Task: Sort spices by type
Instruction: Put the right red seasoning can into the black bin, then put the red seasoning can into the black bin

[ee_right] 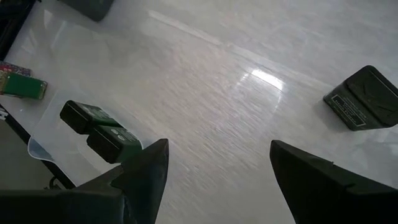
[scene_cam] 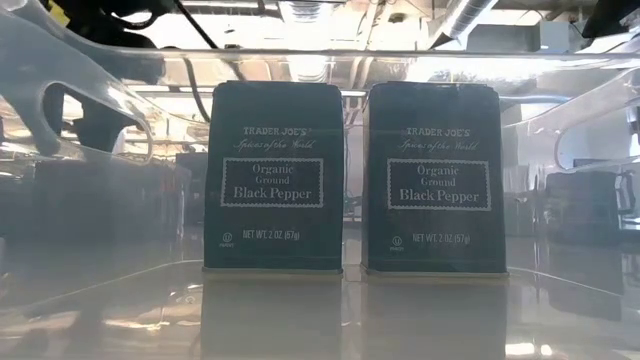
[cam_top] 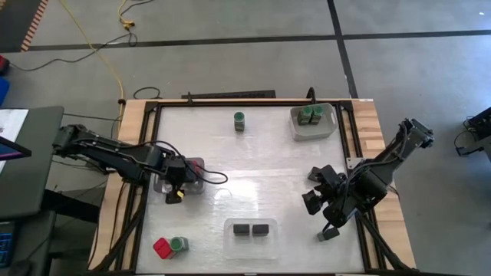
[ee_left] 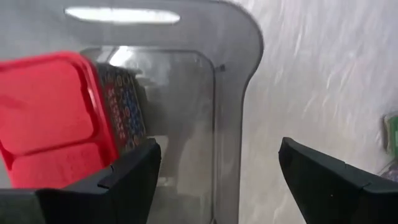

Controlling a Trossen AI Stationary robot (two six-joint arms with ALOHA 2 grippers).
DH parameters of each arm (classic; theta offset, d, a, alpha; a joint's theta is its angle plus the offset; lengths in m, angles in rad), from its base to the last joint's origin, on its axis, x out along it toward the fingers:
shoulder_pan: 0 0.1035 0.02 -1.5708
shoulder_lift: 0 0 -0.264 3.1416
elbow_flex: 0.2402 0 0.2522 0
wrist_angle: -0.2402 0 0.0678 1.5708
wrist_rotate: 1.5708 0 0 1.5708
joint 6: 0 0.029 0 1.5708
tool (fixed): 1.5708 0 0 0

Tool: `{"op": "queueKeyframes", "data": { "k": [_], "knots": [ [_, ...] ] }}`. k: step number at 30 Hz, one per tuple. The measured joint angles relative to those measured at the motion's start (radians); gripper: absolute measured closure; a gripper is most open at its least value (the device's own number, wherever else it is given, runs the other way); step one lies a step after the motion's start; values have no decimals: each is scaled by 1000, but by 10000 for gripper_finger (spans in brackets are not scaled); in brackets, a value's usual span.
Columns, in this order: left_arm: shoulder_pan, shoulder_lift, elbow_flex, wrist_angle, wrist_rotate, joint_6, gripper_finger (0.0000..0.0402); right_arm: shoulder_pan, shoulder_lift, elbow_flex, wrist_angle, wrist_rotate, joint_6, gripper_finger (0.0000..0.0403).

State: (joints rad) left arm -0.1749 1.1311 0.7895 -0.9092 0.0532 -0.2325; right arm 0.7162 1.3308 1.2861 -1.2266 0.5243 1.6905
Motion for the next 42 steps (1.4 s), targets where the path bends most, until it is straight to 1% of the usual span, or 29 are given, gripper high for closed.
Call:
{"op": "queueKeyframes", "data": {
  "k": [5, 9, 19, 25, 35, 42],
  "knots": [
    [0, -1, 0, 14, -5, 12, 90, 0, 0, 0, -1, 0, 0, 98],
    [0, -1, 0, 8, -60, 14, 90, 0, 0, 0, -1, 0, 1, 98],
    [0, -1, 0, -1, -71, 11, 90, 0, 0, 0, 0, 0, 3, 98],
    [0, 0, -1, -25, -107, 3, 90, 0, 0, 0, 0, 0, 3, 98],
    [-10, 0, 1, -13, -101, -41, 90, -9, 0, 0, 0, 0, 2, 98],
    [-54, 0, 85, -18, -99, -92, 90, -13, 0, 0, 0, 0, -1, 98]
  ]
}}
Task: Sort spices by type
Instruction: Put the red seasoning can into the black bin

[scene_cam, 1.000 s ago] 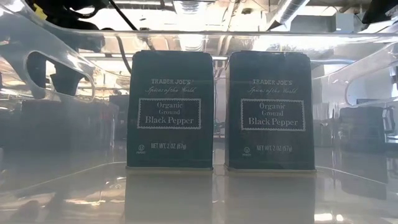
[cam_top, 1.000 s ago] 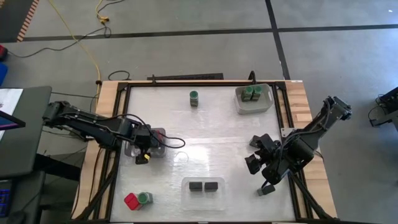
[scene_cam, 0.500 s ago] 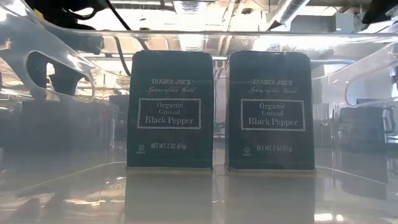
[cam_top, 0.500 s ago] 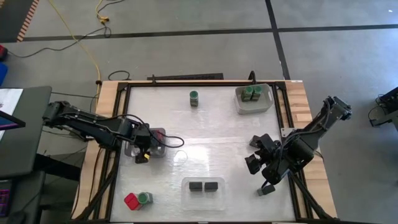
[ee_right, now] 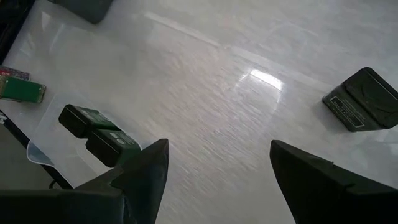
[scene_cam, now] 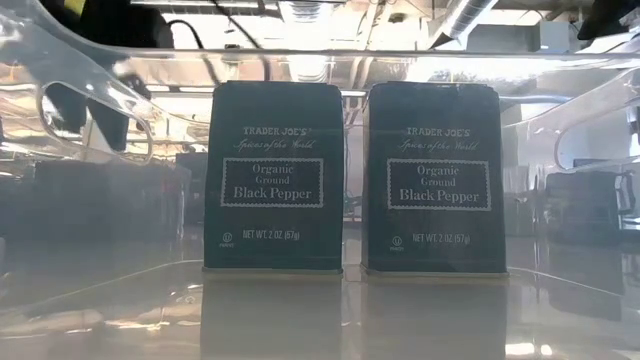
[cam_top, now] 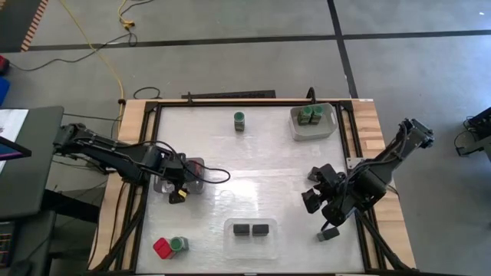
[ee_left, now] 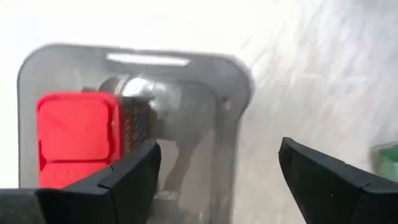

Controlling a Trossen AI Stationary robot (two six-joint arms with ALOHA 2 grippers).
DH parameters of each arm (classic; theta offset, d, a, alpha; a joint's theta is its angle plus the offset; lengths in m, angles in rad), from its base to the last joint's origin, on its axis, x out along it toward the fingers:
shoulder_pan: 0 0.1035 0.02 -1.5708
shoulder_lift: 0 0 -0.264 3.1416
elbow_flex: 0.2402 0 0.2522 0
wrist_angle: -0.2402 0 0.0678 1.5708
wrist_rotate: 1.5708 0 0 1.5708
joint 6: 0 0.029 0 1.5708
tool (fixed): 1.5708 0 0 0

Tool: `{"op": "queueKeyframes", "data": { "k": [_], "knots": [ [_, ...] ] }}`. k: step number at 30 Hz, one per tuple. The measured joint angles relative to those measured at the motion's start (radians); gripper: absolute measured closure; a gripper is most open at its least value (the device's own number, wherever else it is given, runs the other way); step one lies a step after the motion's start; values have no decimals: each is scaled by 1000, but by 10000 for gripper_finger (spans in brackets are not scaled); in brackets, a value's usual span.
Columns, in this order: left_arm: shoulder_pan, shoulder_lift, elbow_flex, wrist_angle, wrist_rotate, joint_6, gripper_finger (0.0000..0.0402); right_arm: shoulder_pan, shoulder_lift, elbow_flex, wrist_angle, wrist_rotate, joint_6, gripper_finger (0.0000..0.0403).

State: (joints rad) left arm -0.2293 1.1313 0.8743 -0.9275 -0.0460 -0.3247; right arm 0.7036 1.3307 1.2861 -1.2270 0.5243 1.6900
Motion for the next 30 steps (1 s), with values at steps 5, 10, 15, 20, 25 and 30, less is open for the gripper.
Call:
{"op": "queueKeyframes", "data": {
  "k": [5, 10, 15, 20, 25, 30],
  "knots": [
    [-52, 0, 53, 2, -7, -125, 90, 0, 0, 0, -26, 0, 0, 98],
    [-101, 0, 80, -24, -68, -347, 90, 0, 0, 0, -53, 0, -56, 98],
    [-145, 0, 123, -109, -89, -596, 90, 0, 0, 0, -53, 0, -133, 98],
    [-237, 0, 198, -168, -168, -816, 90, 0, 0, 0, -53, 0, -154, 98],
    [-356, 15, 264, -225, -257, -1062, 90, 3, 0, 0, -53, 0, -165, 98],
    [-465, 81, 314, -290, -284, -1290, 90, 3, 0, 0, -51, 0, -208, 98]
  ]
}}
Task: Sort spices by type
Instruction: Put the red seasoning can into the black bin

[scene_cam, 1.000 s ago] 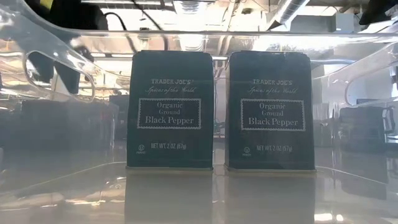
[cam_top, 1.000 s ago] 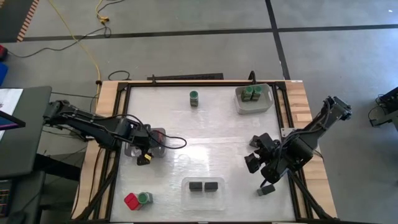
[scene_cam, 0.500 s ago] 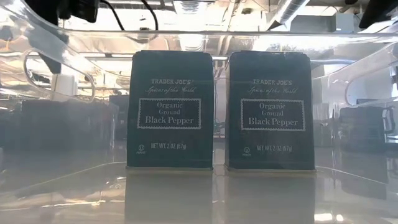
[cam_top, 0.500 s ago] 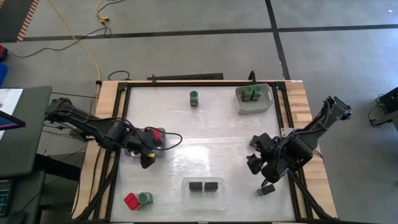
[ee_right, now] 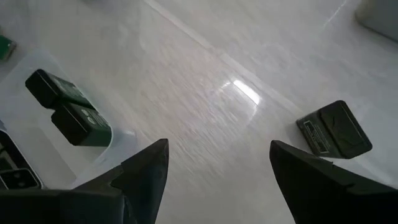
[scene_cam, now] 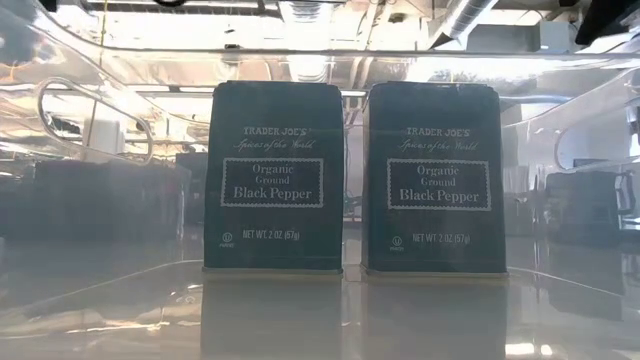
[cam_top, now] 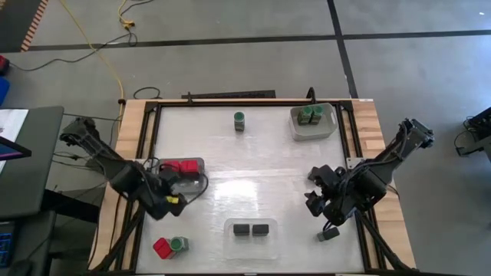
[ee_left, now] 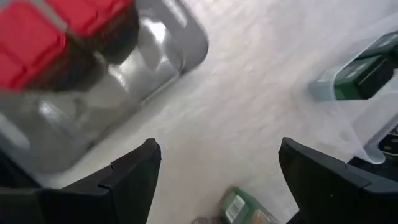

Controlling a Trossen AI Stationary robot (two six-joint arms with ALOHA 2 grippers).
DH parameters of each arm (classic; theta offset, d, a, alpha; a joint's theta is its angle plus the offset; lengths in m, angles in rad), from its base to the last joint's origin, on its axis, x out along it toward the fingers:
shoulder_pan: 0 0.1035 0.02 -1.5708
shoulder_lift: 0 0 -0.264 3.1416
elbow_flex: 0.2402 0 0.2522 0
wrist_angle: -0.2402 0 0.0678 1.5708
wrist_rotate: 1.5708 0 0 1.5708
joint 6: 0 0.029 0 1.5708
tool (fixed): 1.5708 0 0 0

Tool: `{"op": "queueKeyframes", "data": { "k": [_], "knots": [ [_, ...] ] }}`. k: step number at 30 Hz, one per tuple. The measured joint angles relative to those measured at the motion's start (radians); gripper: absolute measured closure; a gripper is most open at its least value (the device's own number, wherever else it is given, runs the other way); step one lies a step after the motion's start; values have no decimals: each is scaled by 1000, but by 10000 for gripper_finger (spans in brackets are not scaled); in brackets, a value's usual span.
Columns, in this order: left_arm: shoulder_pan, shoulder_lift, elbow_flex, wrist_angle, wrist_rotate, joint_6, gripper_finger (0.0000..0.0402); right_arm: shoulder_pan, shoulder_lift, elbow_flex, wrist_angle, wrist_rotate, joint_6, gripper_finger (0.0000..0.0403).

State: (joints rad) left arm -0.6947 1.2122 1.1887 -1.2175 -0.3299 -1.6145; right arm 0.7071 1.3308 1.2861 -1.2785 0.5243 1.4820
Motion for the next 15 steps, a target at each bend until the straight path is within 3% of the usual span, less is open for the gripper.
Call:
{"op": "queueKeyframes", "data": {
  "k": [5, 15],
  "knots": [
    [-76, 102, 77, -49, 1, -106, 90, 0, 0, 0, 5, 0, -50, 98],
    [-118, 260, 201, -38, 0, -36, 90, -2, 0, 0, 8, 0, -107, 98]
  ]
}}
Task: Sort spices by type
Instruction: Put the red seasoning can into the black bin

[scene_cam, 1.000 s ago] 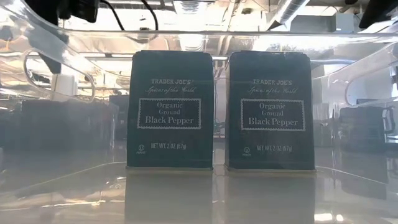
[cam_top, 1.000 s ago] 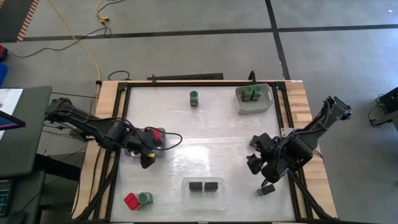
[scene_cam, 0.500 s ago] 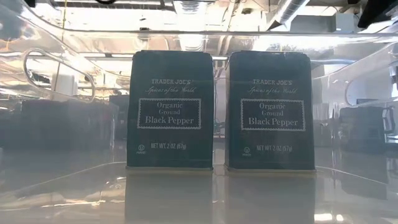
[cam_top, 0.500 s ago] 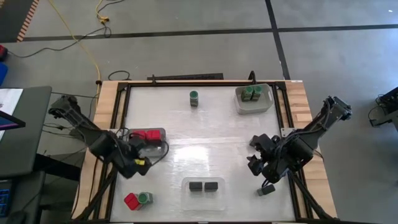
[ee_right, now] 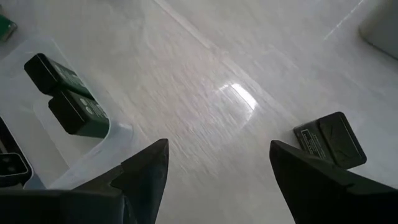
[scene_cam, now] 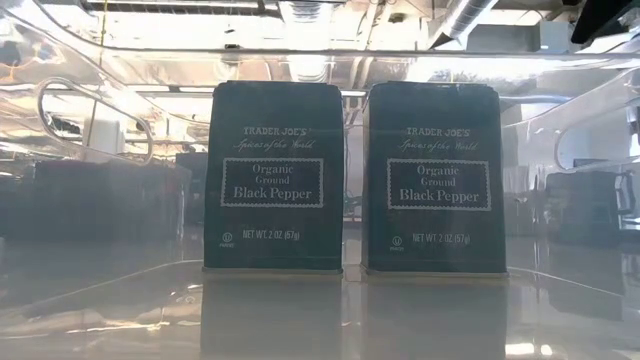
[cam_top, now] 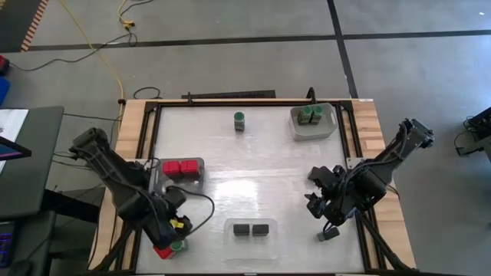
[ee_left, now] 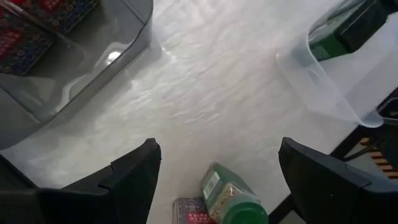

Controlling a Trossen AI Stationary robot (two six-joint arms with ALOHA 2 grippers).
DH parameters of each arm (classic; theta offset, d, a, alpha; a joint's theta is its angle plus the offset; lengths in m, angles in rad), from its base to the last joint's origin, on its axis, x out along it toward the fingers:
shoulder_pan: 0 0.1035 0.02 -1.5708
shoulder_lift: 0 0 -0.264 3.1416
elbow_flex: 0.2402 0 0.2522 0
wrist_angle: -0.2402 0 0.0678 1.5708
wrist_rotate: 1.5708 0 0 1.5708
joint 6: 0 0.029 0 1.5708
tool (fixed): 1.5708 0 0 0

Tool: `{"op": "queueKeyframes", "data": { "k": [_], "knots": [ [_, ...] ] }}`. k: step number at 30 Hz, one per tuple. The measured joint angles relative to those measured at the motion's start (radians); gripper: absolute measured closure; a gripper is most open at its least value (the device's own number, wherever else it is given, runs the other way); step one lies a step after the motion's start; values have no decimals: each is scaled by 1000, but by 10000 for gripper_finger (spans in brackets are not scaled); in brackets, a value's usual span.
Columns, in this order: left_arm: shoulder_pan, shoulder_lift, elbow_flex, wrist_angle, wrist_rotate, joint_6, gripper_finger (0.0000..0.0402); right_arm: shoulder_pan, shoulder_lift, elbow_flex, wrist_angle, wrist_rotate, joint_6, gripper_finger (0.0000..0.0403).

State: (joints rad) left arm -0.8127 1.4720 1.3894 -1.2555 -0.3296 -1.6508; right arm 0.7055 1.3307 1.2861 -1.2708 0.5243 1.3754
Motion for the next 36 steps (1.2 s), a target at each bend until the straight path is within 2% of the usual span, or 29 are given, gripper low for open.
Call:
{"op": "queueKeyframes", "data": {
  "k": [9, 17, 30, 36],
  "knots": [
    [0, 36, 2, -3, -12, 38, 90, -2, 0, 0, 41, 0, 12, 98],
    [0, 35, 1, 1, -34, 157, 90, -3, 0, 0, 81, 0, 54, 98],
    [5, 35, 0, 35, -42, 344, 90, -68, 0, 0, 83, 4, 75, 98],
    [24, 35, 0, 42, -46, 368, 90, -74, 0, 0, 90, 5, 102, 98]
  ]
}}
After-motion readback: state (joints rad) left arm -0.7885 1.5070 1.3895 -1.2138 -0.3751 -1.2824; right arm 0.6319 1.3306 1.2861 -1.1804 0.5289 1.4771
